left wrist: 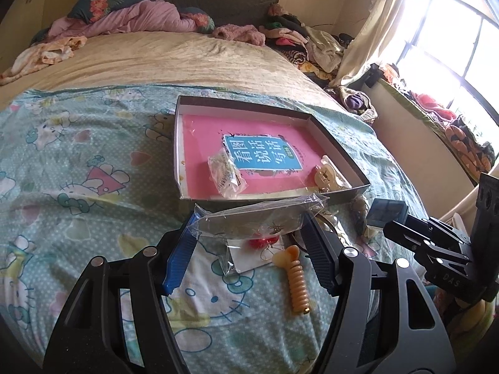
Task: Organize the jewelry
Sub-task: 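Lower the blue box into the pink box with the right gripper while the left releases the bag inside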
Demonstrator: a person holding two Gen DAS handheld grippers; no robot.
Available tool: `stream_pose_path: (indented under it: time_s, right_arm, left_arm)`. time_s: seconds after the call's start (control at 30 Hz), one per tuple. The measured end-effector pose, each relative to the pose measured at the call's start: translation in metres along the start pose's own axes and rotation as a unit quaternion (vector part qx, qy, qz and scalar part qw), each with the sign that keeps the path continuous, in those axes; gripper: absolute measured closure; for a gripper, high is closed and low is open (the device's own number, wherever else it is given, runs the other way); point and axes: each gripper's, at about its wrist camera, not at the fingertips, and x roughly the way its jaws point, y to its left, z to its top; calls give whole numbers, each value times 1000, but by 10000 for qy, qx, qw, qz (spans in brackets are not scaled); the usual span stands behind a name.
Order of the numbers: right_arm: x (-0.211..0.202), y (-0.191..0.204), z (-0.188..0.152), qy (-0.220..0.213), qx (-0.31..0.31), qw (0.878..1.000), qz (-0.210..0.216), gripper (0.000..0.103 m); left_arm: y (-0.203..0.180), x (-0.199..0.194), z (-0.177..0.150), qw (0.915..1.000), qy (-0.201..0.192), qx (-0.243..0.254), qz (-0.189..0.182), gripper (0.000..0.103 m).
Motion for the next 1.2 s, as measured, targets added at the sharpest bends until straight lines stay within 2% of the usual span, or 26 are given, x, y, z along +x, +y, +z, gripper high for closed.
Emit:
stream_pose_path:
  time_s: [0.4,0.9,1.2]
  right_arm:
    - [-12,-19,24,-311,168,9993,-145,66]
    - [-5,-53,54,-482,409,9974,-349,66]
    - [14,-68,69,-461,507,9969,-386,67]
  left_arm:
    - [-11,12,27,9997,-197,92,-57,45]
    - [-28,45,44,9996,-112,201,-143,45]
    - [-36,66,53,9996,-56,226,-129,45]
